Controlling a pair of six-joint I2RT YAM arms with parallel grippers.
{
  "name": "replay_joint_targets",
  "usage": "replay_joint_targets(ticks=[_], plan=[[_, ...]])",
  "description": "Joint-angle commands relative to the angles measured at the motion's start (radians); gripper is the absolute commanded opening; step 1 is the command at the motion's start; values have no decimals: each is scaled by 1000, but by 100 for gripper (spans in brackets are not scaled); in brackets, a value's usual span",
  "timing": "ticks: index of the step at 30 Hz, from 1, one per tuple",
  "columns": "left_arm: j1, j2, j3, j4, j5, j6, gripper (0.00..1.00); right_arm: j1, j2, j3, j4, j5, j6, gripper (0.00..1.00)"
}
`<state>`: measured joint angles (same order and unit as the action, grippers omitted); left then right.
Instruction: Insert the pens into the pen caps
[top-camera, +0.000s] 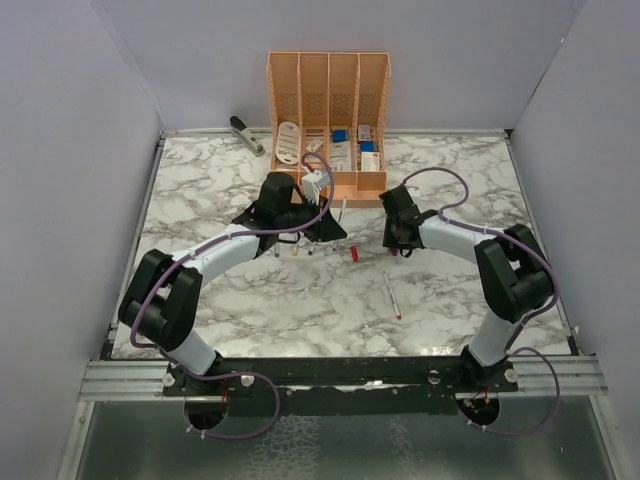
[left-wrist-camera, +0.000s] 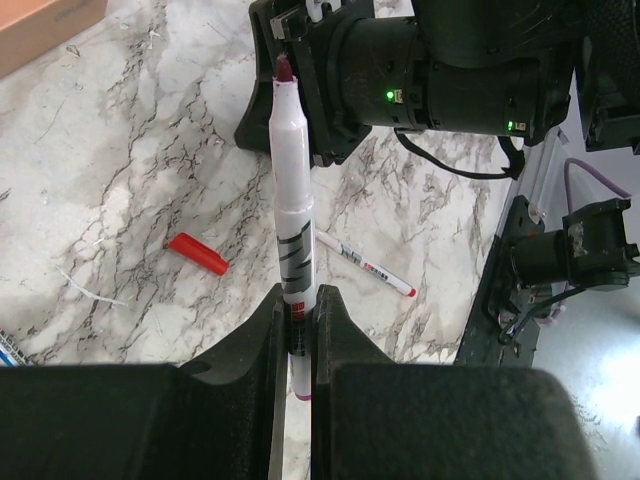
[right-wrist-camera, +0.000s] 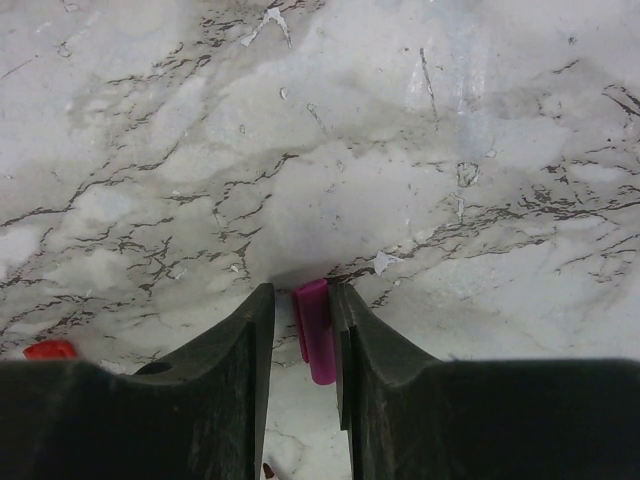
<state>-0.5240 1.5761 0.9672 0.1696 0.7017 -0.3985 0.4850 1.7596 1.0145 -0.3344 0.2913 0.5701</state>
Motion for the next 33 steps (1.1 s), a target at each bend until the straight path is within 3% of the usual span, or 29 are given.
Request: replay_joint_targets(ticks=[1,25,27,31,33], plan=[[4,9,33,0,-17,24,0,-1,48,-4,-79,-62,31,28],[9,15,33,13,-8,13,0,0,18,-73,-130,-76,26,26],[9,13,30,13,-9,13,0,0,34,-61,-130,-71,24,22],[9,9,31,3,-11,18,0,0,52,-27,-148,-71,25,2],[9,4,31,-1,-13,21,0,0,45,-16,-157,-75,28,1]])
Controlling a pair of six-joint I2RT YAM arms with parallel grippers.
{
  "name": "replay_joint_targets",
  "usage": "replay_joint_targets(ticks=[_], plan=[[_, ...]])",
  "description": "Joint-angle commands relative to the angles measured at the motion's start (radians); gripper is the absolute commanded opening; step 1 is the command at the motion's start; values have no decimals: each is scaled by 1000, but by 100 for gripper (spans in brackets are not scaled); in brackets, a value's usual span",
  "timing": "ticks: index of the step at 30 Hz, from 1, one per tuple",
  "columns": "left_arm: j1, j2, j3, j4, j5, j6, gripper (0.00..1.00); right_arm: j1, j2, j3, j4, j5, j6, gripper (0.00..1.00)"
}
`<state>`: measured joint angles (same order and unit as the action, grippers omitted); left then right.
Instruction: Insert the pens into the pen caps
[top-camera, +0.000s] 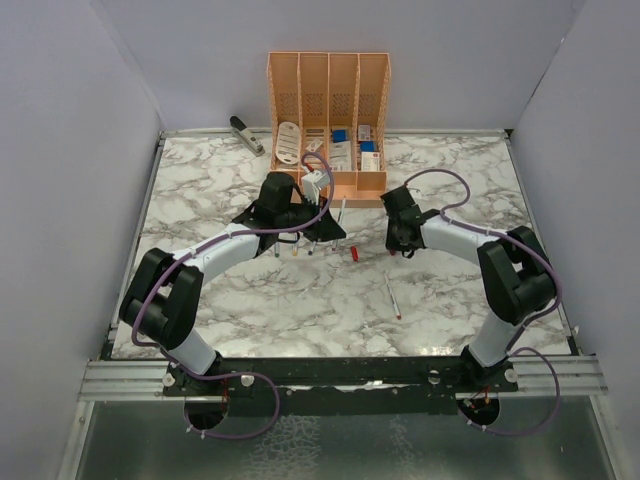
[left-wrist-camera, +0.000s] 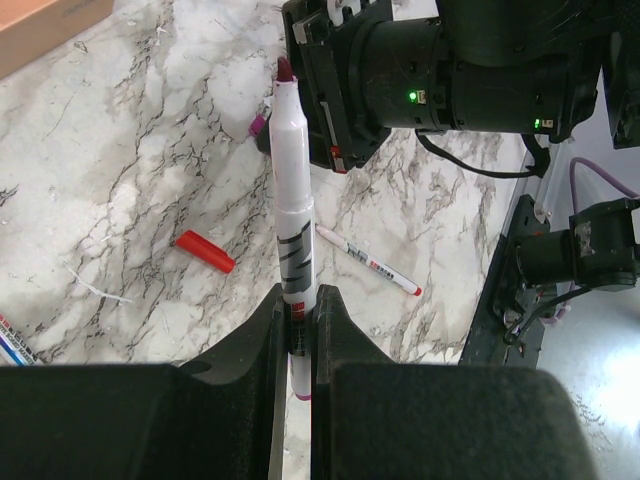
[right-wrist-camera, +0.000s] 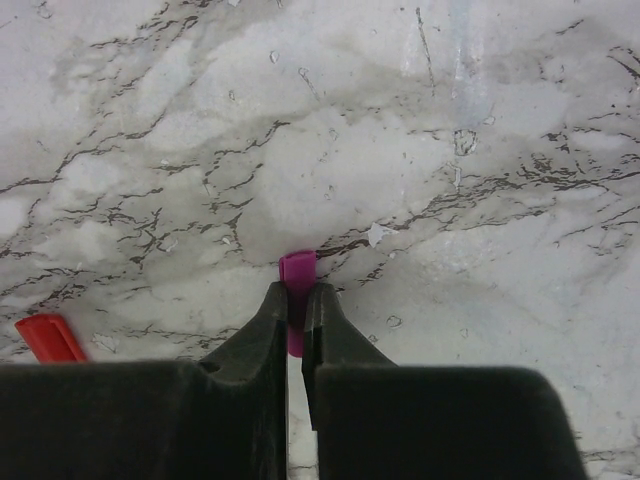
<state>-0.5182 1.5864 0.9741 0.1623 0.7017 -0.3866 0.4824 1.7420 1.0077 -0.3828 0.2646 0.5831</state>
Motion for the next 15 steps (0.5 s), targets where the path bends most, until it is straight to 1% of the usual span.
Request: replay_joint_targets(ticks=[1,8,11,15], plan=[[4,-7,24,5,-13,8,0,2,54,-3,-113,-50,14,1],[4,-15,34,0,0,20,0,2,-62,99,-132,-13,-2,1],[3,-13,41,0,10,23,0,2,-143,122,-61,-14,-6,1],[3,-21,35,24,36,18,0,2,-258,94,117,-25,-15,1]])
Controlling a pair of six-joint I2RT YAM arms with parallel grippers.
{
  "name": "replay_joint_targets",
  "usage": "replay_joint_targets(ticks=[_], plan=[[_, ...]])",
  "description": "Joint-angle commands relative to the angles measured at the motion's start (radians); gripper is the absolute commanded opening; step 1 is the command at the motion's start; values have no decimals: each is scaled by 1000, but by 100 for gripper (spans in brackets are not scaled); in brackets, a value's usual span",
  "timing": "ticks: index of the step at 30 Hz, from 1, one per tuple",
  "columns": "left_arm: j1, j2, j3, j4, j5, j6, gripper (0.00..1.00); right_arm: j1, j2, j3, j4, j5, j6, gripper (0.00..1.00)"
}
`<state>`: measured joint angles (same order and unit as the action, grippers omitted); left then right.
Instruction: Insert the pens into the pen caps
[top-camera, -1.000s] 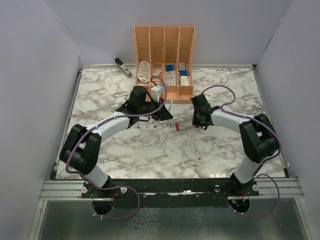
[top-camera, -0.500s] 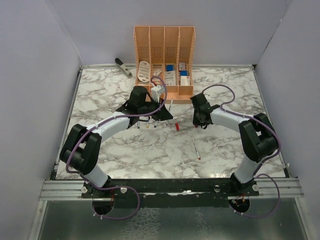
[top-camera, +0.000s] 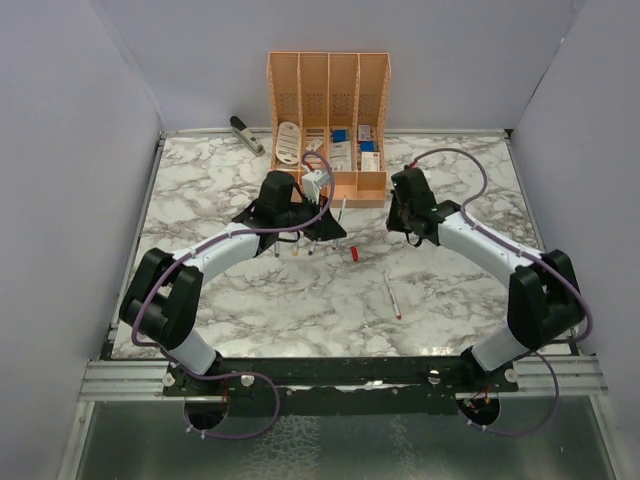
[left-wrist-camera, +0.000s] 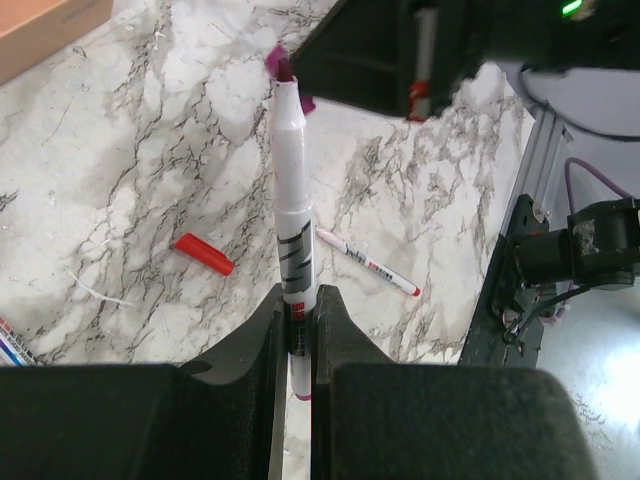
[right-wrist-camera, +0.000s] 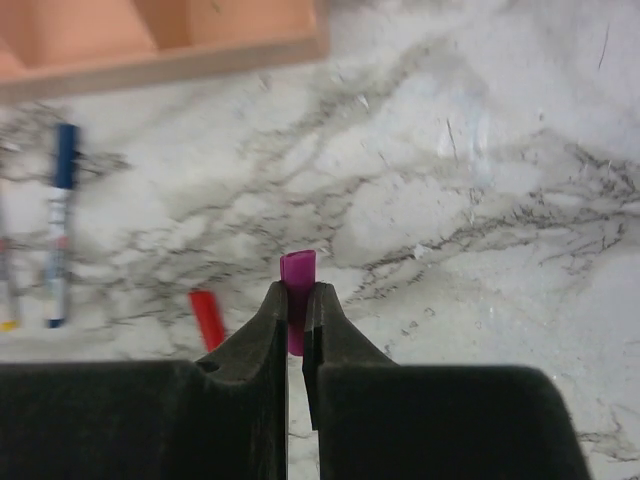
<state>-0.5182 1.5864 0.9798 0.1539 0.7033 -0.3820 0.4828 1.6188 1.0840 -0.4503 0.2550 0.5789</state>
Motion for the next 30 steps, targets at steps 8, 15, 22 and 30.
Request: replay_joint_targets(ticks=[8,15,22,30], plan=[[-17,-68,17,96,109,18,0,2,-351,-172,702,-108,-29,1],[-62,-85,48,109,125,21,0,2,-425,-302,977,-228,9,1],[-90,-50,79,116,132,-3,0,1,-442,-312,1050,-327,16,1],[-98,-30,95,117,129,-17,0,2,-456,-313,1069,-392,5,1]])
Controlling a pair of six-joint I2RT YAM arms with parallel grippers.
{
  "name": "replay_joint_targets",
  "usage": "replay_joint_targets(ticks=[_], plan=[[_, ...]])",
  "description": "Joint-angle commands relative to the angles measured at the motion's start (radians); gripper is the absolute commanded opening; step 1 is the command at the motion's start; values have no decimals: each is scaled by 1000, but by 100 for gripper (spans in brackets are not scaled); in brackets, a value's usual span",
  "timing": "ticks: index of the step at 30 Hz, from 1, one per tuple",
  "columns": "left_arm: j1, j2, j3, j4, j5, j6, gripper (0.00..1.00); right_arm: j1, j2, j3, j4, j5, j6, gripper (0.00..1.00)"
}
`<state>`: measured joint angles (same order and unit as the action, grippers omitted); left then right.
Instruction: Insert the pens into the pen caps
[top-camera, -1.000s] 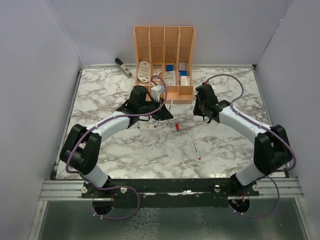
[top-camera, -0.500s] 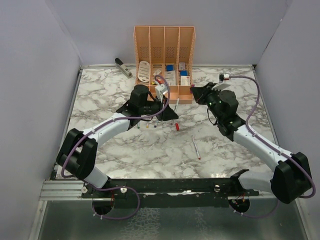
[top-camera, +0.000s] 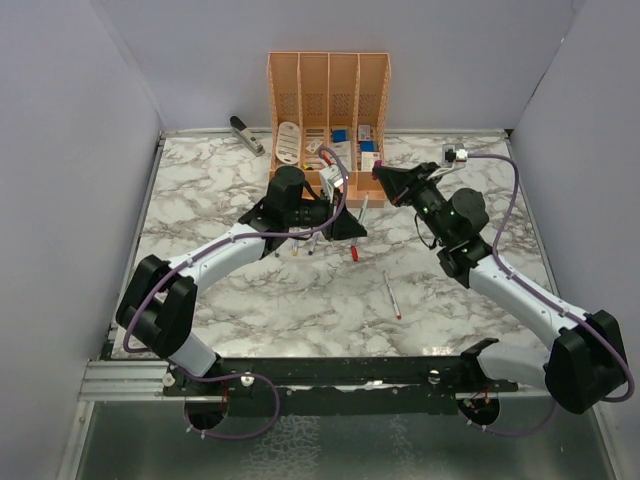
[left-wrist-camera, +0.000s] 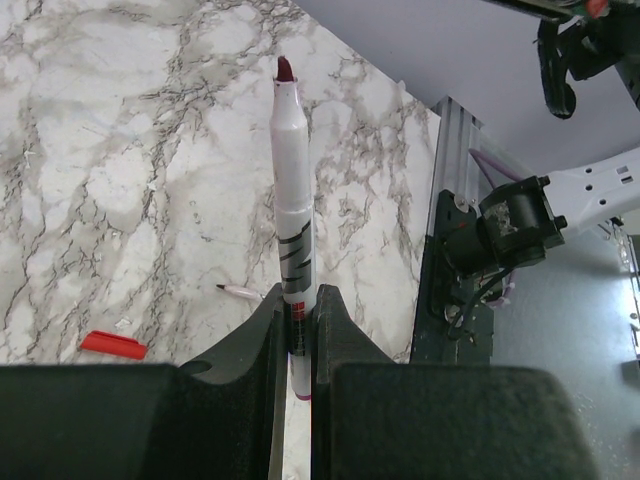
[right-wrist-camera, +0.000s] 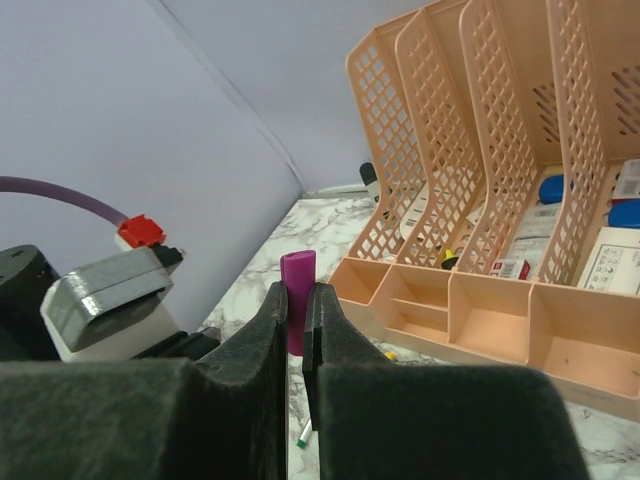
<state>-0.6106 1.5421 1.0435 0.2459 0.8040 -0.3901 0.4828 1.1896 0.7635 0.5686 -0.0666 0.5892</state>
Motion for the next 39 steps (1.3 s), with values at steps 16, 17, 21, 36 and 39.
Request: replay_joint_targets(ticks=[16,17,21,36,39], plan=[[-6,28,45,41,19,-29,0,2,-48,-14,18,-118,-35,1],[-7,29,45,41,18,-32,0,3,-49,-16,17,-122,-37,1],[-6,36,51,41,16,-35,0,2,-53,-20,10,-132,-43,1],[-6,27,62,43,33,-29,0,2,-47,-42,25,-118,-66,1],[-6,27,62,43,33,-29,0,3,-44,-39,24,-118,-69,1]])
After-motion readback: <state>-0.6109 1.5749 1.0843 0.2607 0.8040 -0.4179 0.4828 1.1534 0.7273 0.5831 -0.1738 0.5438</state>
